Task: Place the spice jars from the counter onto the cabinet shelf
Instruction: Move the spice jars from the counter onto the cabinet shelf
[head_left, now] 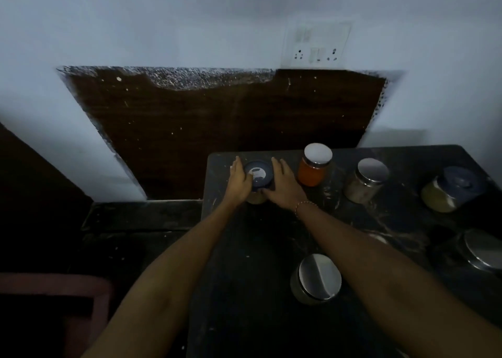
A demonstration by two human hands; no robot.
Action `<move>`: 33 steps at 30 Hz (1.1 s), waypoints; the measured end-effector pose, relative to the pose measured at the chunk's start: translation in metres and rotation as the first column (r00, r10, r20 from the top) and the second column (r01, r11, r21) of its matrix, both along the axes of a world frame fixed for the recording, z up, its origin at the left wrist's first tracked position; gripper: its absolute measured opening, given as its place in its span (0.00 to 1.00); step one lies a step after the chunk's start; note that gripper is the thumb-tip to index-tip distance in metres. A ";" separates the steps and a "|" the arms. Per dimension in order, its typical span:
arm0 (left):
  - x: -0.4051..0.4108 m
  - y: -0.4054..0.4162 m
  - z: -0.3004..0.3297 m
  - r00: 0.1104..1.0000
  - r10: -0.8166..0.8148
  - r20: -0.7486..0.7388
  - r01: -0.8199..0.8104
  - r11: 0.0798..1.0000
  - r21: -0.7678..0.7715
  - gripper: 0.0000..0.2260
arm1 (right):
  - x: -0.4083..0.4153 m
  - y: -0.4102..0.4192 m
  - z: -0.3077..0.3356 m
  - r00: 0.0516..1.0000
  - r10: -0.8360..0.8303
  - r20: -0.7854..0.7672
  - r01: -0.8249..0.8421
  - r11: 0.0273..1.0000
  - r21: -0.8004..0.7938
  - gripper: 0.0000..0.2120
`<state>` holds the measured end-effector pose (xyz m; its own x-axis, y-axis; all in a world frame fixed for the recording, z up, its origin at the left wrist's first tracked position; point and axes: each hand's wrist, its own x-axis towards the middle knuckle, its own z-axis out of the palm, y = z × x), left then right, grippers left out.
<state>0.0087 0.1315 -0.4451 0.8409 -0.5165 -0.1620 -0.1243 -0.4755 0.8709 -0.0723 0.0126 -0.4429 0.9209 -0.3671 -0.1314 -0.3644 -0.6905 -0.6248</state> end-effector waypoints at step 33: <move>-0.040 -0.005 0.128 0.997 -0.071 -0.022 0.047 0.831 -0.554 0.36 | 0.015 -0.005 0.146 0.847 -0.287 0.447 -0.091 0.750 0.655 0.28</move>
<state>-0.0318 0.1264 -0.3172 0.8049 -0.5782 0.1333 -0.0964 0.0943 0.9909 -0.0573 0.0072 -0.2968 0.8824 -0.4616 0.0907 0.0812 -0.0405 -0.9959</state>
